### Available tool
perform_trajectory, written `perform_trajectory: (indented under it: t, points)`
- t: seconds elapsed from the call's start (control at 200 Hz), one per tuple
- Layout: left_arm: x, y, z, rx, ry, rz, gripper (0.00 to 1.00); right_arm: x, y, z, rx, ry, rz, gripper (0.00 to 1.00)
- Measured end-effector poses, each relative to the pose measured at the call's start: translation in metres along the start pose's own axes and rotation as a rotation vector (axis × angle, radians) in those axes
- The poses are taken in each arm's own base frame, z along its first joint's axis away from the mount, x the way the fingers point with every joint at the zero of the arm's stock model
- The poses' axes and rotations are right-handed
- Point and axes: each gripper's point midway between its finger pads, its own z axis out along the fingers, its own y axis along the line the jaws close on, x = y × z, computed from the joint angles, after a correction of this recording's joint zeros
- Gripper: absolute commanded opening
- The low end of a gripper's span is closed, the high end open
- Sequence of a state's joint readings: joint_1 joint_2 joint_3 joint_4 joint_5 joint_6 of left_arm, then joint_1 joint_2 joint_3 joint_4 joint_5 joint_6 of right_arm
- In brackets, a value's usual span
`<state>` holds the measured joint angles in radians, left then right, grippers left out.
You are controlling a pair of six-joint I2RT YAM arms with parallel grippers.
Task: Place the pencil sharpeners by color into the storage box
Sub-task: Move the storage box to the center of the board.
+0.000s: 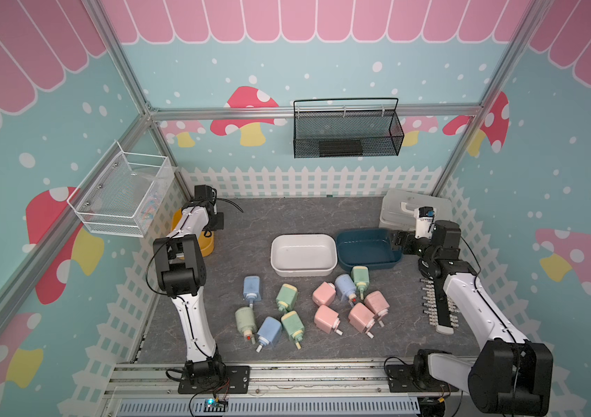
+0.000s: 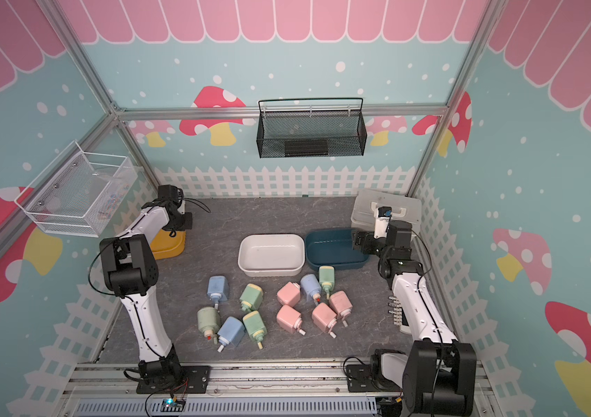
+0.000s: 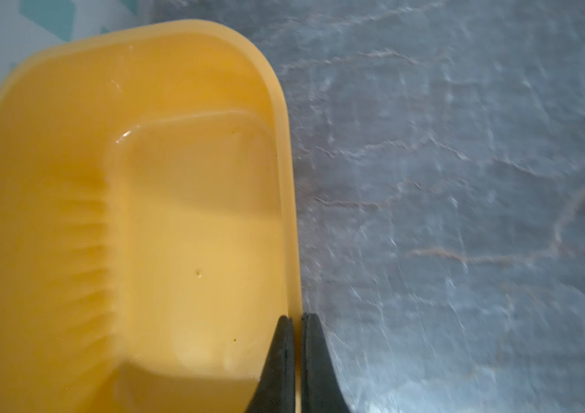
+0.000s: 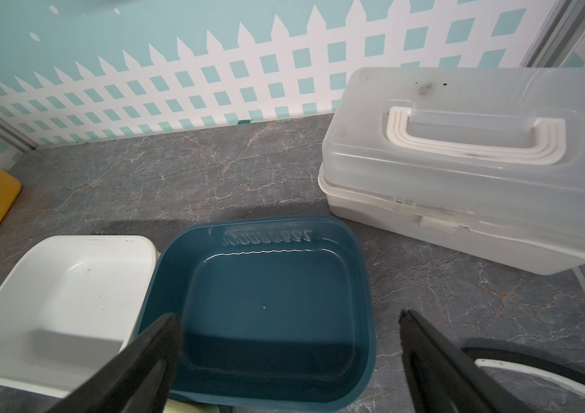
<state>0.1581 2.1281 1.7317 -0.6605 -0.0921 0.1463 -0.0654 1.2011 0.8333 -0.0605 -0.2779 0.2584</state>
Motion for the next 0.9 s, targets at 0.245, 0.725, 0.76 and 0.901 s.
perform_trajectory:
  t: [0.245, 0.725, 0.76, 0.901]
  points:
    - [0.025, -0.079, -0.024, 0.101, 0.006, 0.314, 0.00, -0.002, 0.004, 0.004, -0.029, 0.009, 0.002, 0.96]
    - [0.077, -0.108, -0.067, -0.048, -0.009, 0.812, 0.99, -0.030, 0.014, -0.002, -0.063, -0.024, -0.017, 0.96]
    - [0.071, -0.098, -0.067, -0.091, -0.014, 0.788, 0.99, -0.030, 0.014, -0.002, -0.066, -0.022, -0.017, 0.96]
    - [0.052, -0.075, -0.071, -0.131, -0.082, 0.609, 0.99, -0.030, 0.015, 0.001, -0.073, -0.016, -0.015, 0.96]
